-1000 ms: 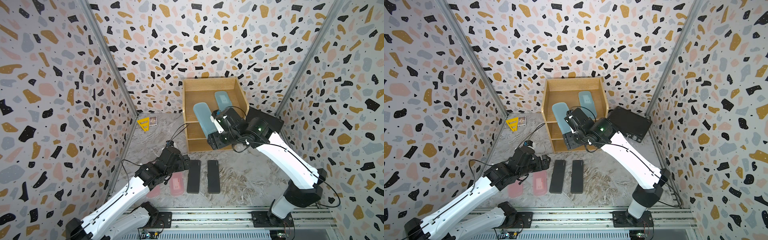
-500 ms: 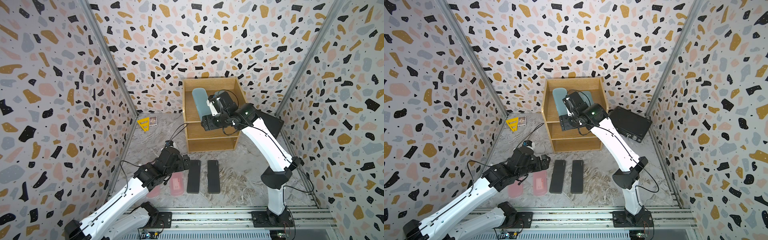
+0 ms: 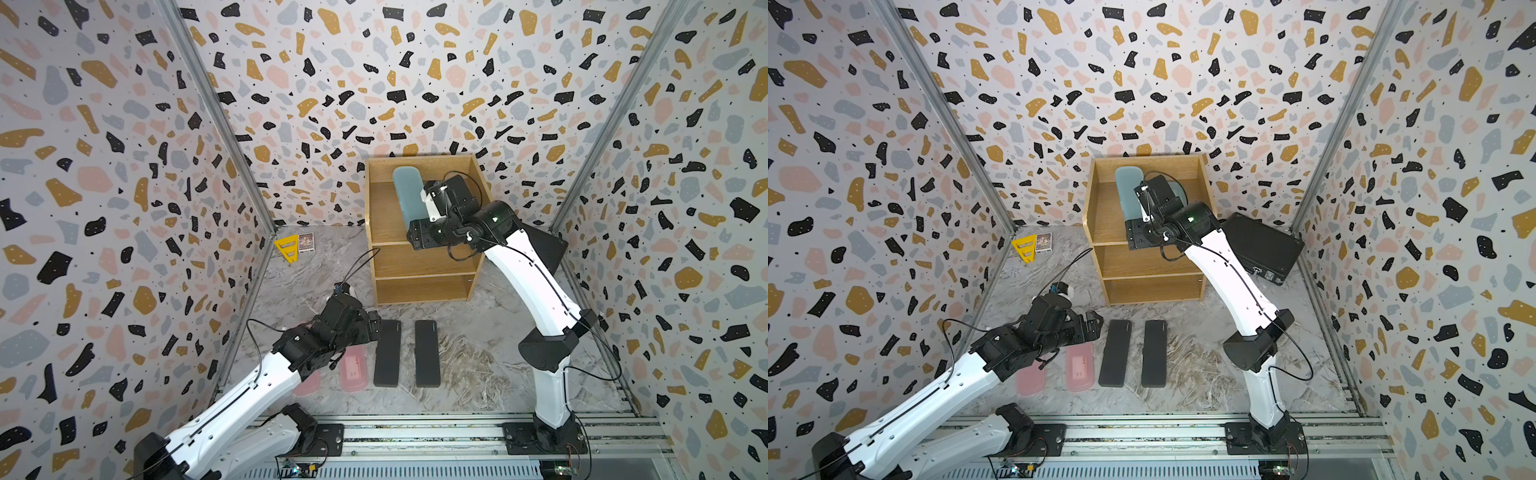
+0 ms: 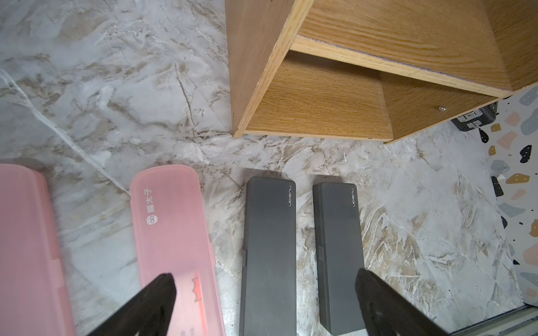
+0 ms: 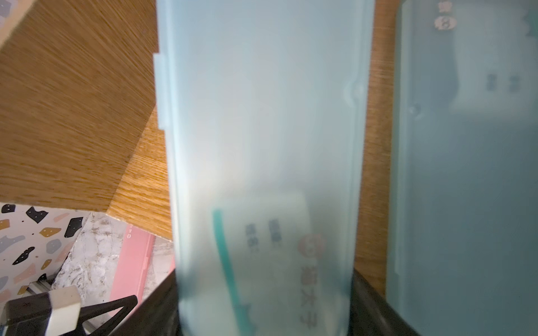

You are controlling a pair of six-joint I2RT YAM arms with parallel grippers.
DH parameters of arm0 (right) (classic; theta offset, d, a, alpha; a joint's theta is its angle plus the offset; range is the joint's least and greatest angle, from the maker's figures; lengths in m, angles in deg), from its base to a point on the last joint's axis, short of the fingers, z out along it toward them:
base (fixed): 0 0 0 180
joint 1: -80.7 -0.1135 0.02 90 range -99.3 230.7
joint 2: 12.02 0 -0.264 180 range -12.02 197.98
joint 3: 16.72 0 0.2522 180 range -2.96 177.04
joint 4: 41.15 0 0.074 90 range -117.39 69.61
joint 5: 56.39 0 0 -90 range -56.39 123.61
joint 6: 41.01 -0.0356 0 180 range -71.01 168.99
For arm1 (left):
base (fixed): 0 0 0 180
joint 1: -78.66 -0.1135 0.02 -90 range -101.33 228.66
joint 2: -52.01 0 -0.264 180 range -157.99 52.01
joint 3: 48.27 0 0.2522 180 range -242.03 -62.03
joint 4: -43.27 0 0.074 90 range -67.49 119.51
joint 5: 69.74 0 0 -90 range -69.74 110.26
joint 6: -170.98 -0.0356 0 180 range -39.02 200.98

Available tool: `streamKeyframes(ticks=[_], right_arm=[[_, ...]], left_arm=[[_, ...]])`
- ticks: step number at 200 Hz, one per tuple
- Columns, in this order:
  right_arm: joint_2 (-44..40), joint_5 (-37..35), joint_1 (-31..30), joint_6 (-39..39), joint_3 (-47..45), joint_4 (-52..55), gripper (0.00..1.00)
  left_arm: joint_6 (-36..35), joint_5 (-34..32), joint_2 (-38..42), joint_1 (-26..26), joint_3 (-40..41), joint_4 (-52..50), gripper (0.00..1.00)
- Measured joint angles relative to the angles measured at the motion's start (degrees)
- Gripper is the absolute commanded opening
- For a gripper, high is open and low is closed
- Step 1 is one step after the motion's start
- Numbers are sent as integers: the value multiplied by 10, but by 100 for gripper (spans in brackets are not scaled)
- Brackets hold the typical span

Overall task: Place the pencil cases on the shelf according to color
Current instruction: Place the pencil case on the shelf.

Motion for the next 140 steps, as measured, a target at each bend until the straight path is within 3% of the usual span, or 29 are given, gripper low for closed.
streamKeyframes(ticks=[59, 140], right_arm=[[12, 0, 4, 3, 3, -18, 88], [-13, 30, 6, 4, -40, -60, 99]], left_arm=[[0, 0, -2, 0, 0, 2, 100], [0, 0, -6, 0, 1, 3, 100]])
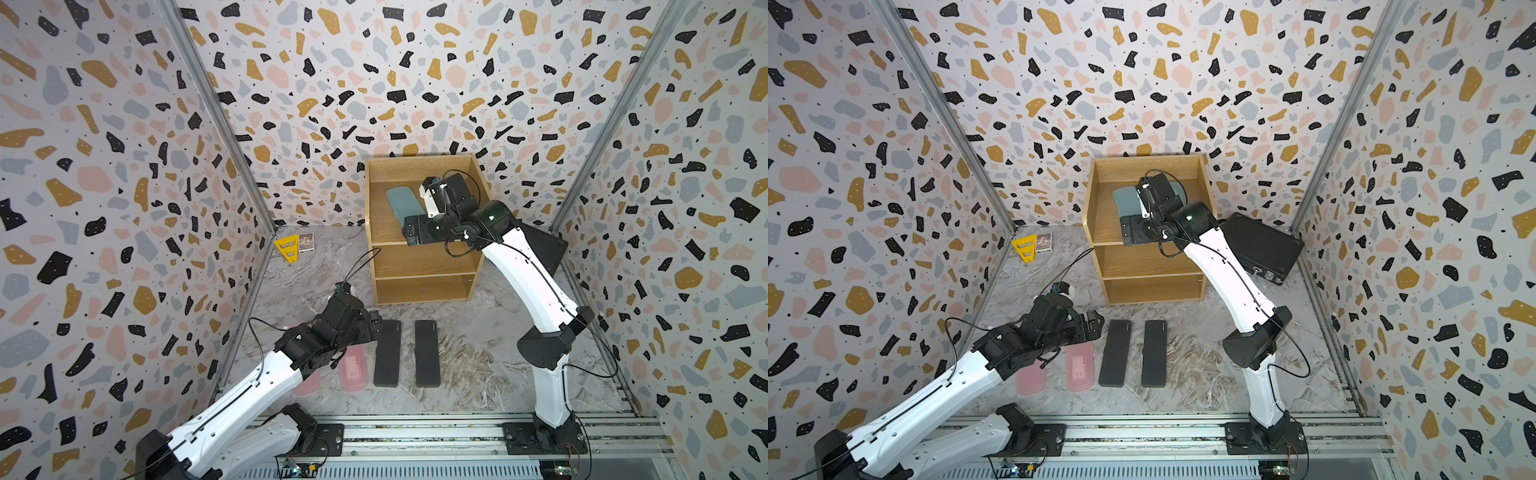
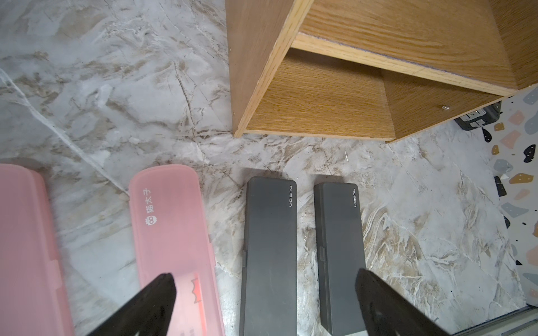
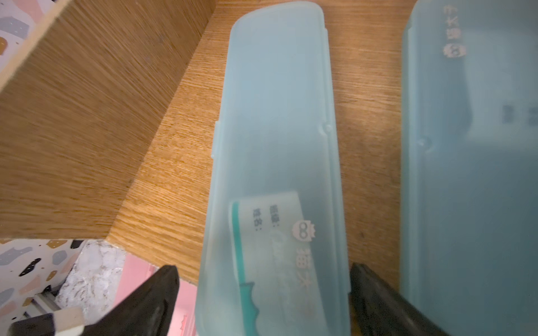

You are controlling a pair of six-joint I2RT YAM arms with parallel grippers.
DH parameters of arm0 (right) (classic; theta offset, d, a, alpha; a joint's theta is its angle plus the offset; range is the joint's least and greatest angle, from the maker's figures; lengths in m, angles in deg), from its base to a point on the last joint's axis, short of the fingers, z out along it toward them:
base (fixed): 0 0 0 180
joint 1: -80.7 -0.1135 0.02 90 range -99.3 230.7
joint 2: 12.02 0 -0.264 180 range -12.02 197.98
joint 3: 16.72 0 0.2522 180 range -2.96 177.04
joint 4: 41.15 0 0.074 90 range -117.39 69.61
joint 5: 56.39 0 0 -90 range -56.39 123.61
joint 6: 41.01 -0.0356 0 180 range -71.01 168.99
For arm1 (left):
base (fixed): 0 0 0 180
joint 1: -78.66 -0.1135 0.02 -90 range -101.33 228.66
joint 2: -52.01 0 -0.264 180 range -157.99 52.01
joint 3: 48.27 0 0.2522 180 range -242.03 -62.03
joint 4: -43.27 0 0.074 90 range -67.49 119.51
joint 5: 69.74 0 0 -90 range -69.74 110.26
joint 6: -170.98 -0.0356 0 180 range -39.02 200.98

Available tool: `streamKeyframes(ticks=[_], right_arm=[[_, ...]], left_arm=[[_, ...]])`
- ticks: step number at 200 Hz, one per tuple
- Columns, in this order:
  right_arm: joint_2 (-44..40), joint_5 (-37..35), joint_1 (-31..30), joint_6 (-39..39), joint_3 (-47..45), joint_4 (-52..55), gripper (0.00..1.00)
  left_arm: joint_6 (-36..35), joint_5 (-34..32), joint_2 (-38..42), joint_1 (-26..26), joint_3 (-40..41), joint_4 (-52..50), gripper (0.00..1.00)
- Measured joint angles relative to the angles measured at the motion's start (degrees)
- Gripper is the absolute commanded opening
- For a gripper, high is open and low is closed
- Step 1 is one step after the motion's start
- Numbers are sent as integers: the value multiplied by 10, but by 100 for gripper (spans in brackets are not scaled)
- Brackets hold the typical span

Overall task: Place the pencil cases on the shelf according to color
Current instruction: Place the pencil case on the shelf, then pick up the pencil case from the center of the board.

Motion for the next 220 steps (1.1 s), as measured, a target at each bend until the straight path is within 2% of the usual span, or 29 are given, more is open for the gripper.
streamKeyframes(ticks=[30, 95, 138, 167, 220], right_arm=[[-69, 30, 0, 0, -82, -48, 100], [-315, 24, -1, 4, -288, -150, 100], [-459, 24, -6, -9, -469, -179, 100], [-503, 12, -30, -28, -585, -174, 100], [-535, -72, -137, -95, -778, -165, 100]], left_arm=[[2, 1, 5, 0, 13, 7, 100], [-1, 47, -4, 0, 24, 18, 100], [17, 84, -11, 4, 66, 61, 100], [30, 95, -46, 25, 87, 79, 100], [49, 90, -56, 49, 137, 109, 100]])
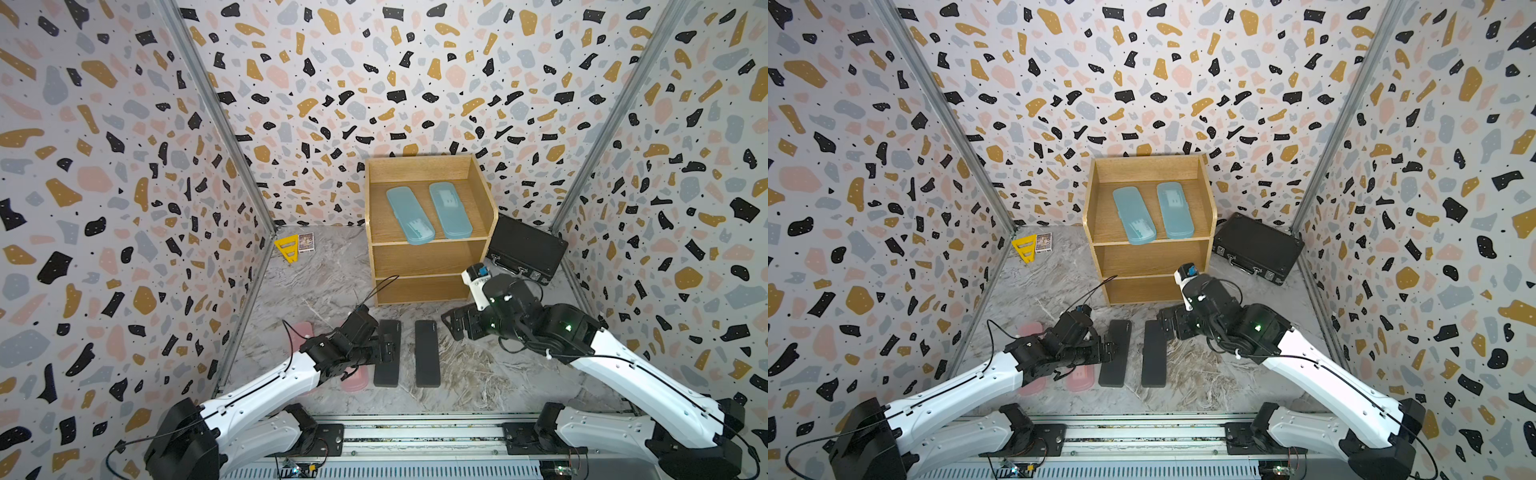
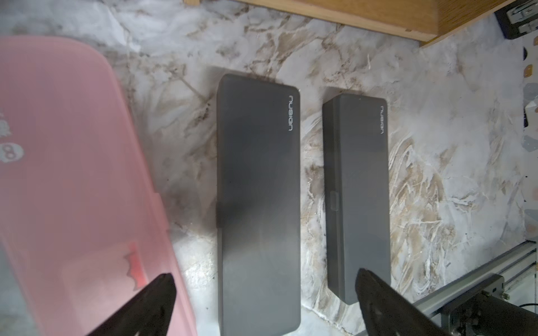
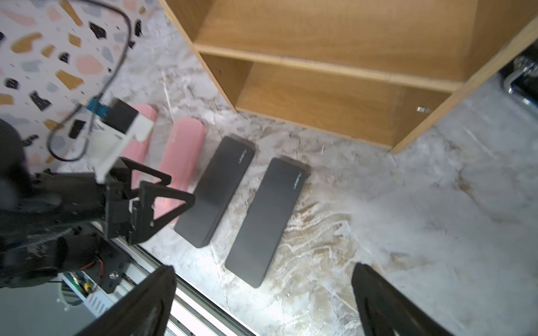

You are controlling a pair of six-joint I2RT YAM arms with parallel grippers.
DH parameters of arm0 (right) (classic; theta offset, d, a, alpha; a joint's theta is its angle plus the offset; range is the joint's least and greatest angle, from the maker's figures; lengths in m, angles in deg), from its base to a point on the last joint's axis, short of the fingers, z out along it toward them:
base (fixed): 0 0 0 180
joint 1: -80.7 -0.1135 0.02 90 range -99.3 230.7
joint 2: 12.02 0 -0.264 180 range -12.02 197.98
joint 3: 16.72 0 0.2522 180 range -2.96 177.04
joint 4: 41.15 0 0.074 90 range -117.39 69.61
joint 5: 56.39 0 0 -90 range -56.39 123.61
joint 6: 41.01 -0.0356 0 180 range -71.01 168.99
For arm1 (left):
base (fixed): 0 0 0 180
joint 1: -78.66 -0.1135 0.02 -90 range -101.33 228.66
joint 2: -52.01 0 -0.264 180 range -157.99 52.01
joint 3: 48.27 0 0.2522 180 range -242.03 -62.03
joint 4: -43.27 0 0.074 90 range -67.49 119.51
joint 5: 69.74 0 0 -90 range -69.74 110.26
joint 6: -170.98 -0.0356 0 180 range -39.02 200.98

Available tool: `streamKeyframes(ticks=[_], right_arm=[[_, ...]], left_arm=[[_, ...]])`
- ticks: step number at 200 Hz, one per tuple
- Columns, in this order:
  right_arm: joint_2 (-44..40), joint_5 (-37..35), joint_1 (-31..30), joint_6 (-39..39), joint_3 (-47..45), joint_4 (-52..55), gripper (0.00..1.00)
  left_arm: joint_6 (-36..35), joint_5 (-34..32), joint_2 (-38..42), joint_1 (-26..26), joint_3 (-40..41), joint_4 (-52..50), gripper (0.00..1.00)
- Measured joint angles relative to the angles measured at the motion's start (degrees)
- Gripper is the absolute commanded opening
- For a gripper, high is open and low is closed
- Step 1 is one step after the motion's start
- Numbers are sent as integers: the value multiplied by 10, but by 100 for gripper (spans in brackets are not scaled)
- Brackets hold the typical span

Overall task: Place the pencil cases on the shelf according to color
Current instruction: Pick up the pencil case from the center of the board.

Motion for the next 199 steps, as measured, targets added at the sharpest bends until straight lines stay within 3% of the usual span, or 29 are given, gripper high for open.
streamKeyframes(ticks=[58, 133, 199], right_arm=[[66, -24, -59, -87, -126, -46, 100], [216, 0, -95, -139, -148, -167, 100], [248, 7, -111, -156, -157, -192, 100]], left_arm=[[37, -5, -2, 7, 54, 42, 100], [68, -43, -1, 7, 71, 86, 100], [86, -97, 27, 7, 85, 59, 100]])
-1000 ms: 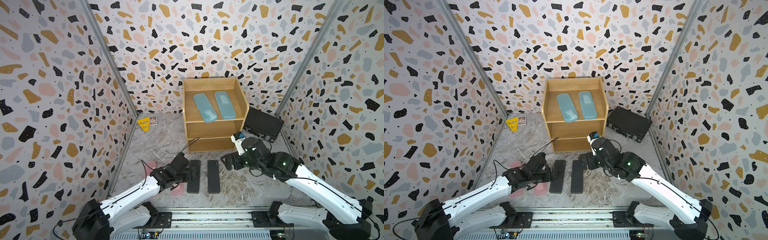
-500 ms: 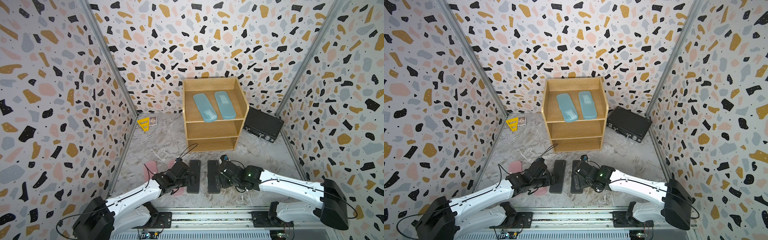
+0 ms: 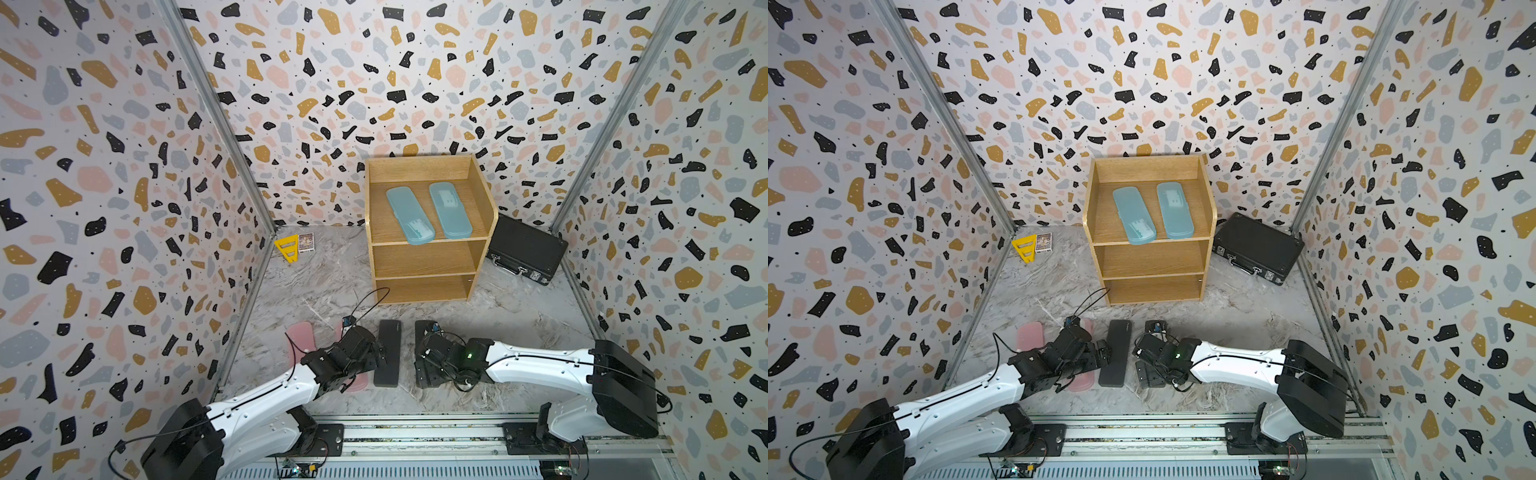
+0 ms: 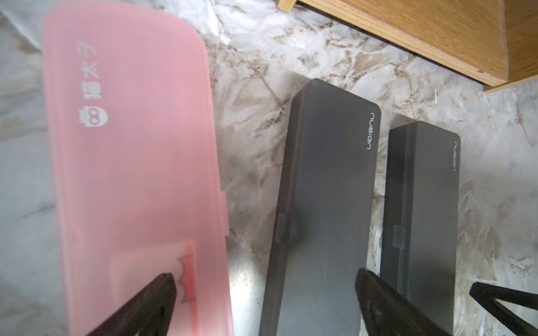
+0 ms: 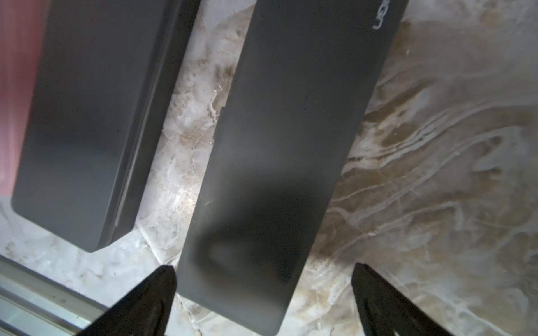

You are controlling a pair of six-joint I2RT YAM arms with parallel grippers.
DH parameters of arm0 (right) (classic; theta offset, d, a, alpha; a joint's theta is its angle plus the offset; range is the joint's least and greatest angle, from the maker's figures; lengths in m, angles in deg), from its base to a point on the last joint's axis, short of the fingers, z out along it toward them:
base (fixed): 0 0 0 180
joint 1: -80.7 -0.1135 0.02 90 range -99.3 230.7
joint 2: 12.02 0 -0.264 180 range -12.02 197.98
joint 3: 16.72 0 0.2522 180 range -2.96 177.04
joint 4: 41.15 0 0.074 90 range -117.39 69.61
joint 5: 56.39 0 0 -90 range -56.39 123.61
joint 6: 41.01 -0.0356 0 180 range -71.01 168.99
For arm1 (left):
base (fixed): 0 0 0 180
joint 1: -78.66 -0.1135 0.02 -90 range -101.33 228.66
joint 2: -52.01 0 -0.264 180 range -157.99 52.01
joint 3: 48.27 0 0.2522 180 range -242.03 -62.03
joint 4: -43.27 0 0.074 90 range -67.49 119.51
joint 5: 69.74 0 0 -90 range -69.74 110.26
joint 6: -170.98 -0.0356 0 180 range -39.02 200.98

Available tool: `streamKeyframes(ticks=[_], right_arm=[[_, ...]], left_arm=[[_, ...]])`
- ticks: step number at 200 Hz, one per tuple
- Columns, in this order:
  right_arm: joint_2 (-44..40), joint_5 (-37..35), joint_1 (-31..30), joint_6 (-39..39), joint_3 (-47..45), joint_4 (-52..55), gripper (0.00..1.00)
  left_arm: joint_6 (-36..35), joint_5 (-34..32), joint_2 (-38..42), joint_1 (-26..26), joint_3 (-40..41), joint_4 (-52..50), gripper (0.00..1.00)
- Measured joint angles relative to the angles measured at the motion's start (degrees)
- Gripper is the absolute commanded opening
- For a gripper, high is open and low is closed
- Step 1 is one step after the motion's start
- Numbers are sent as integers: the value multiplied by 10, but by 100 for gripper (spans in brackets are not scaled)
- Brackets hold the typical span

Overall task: Place the pencil cases on the shelf according to color
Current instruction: Pick up the pencil case from the center of the board.

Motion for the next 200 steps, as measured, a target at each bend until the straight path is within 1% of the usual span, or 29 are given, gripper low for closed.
streamKeyframes(ticks=[55, 78, 99, 126, 157, 200], right_arm=[[32, 6, -12, -15, 0, -27, 100], [39, -2, -13, -25, -5, -23, 100], [36, -14, -13, -34, -21, -15, 100], [13, -29, -14, -41, -45, -10, 100], [-22, -37, -10, -48, -75, 14, 100], [-103, -34, 19, -41, -112, 49, 100]], left_arm=[[0, -20, 12, 0, 3, -24, 100], [-3, -20, 12, 0, 2, -29, 100], [-13, -19, 6, 2, -12, -57, 100], [-22, -14, -3, 7, -36, -74, 100], [-27, 1, -10, 15, -38, -69, 100], [-34, 17, -47, 42, -68, -65, 100]])
